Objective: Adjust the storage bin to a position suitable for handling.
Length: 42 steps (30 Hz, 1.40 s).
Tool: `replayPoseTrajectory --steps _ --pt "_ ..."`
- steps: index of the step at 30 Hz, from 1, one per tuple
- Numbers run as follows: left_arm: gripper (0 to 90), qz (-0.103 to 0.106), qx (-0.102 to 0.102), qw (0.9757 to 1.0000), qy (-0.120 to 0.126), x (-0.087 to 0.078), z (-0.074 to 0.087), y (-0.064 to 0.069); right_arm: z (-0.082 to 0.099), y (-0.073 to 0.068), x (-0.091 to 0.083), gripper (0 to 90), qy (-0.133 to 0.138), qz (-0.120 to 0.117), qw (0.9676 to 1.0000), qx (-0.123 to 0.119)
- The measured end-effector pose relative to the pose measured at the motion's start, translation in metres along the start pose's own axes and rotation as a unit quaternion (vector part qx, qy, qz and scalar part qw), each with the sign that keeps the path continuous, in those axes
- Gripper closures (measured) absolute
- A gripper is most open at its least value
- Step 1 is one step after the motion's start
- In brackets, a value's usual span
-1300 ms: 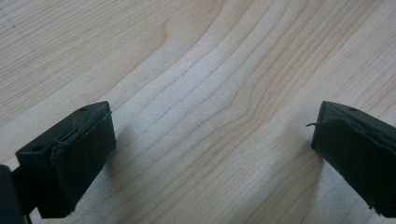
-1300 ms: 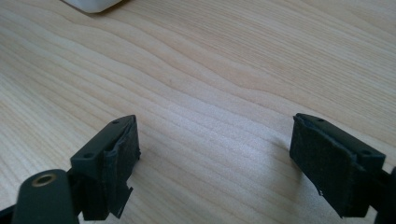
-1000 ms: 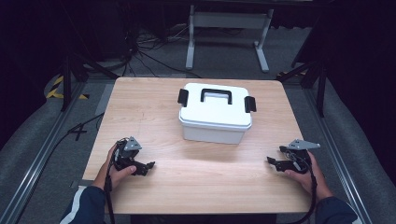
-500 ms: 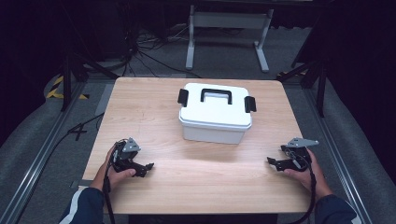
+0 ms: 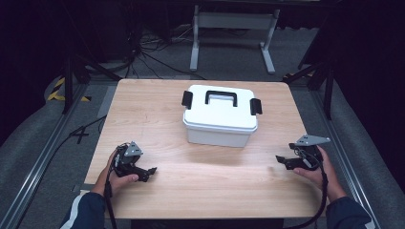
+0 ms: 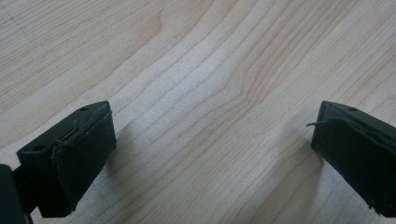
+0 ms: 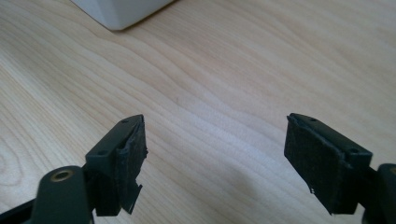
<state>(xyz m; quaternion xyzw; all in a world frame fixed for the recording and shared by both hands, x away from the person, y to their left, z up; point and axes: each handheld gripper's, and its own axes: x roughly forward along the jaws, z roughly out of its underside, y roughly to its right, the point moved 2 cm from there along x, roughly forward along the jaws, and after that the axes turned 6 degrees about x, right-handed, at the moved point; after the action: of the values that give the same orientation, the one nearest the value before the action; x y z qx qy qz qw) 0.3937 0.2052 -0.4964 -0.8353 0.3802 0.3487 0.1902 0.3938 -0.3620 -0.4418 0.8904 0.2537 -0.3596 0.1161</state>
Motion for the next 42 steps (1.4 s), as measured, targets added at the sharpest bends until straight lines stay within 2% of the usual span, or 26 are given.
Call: replayPoseTrajectory --steps 3,5,14,18,19,35,42 --pt "0.3 0.000 0.000 1.0000 0.000 0.000 0.000 0.000 -0.015 0.001 -0.010 22.3 0.009 0.001 0.9999 -0.010" --pt "0.3 0.000 0.000 1.0000 0.000 0.000 0.000 0.000 -0.021 0.001 -0.015 22.6 0.017 -0.003 0.9998 -0.006" --pt "0.4 0.000 0.000 1.0000 0.000 0.000 0.000 0.000 -0.047 0.002 -0.031 24.2 0.021 0.002 0.9992 -0.032" --pt "0.3 0.000 0.000 1.0000 0.000 0.000 0.000 0.000 -0.060 0.003 -0.039 28.1 0.024 0.002 0.9987 -0.044" --pt "0.3 0.000 0.000 1.0000 0.000 0.000 0.000 0.000 -0.066 0.003 -0.043 30.9 0.021 -0.006 0.9986 -0.048" --pt "0.3 0.000 0.000 1.0000 0.000 0.000 0.000 0.000 -0.114 -0.010 -0.052 33.3 0.020 0.002 0.9950 -0.098" --pt "0.3 0.000 0.000 1.0000 0.000 0.000 0.000 0.000 -0.136 -0.016 -0.060 33.7 0.016 -0.003 0.9928 -0.118"
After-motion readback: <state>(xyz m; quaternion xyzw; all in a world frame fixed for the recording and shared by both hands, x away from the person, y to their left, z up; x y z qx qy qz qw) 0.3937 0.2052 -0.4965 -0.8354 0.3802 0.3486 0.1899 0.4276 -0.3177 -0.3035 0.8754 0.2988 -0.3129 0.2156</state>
